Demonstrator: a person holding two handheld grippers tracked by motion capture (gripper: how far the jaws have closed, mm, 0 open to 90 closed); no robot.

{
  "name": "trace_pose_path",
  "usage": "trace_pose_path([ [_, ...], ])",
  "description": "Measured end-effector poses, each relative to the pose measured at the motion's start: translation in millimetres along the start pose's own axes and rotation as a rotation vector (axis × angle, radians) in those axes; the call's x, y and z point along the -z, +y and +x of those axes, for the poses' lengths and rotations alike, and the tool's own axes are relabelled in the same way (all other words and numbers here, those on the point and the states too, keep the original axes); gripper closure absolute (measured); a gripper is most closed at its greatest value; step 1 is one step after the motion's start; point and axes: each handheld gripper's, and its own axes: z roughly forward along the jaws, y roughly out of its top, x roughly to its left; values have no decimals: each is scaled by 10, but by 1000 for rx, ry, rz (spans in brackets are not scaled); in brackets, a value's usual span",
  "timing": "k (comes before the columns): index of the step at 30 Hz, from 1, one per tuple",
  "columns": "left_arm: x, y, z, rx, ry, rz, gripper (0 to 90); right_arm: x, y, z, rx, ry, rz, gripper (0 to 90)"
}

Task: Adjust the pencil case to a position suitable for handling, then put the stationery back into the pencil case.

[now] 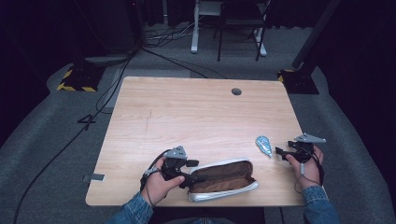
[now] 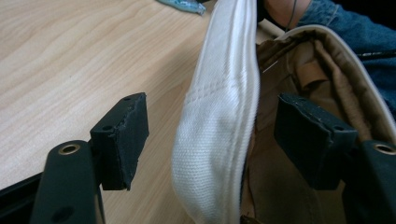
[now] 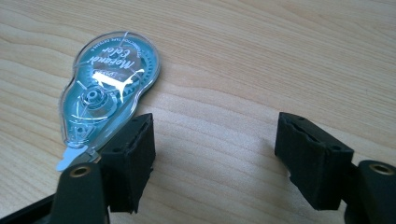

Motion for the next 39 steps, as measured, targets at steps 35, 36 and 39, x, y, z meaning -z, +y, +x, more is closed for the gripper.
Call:
trace_pose_path([
  [35, 896, -144, 557, 16, 409, -45, 251, 19, 96, 84, 2, 21, 5, 278],
  [36, 900, -165, 574, 15, 422, -37, 250, 26, 126, 101, 6, 24, 3, 278],
  [39, 923, -252, 655, 22, 468, 0, 248, 30, 184, 143, 16, 37, 4, 265],
])
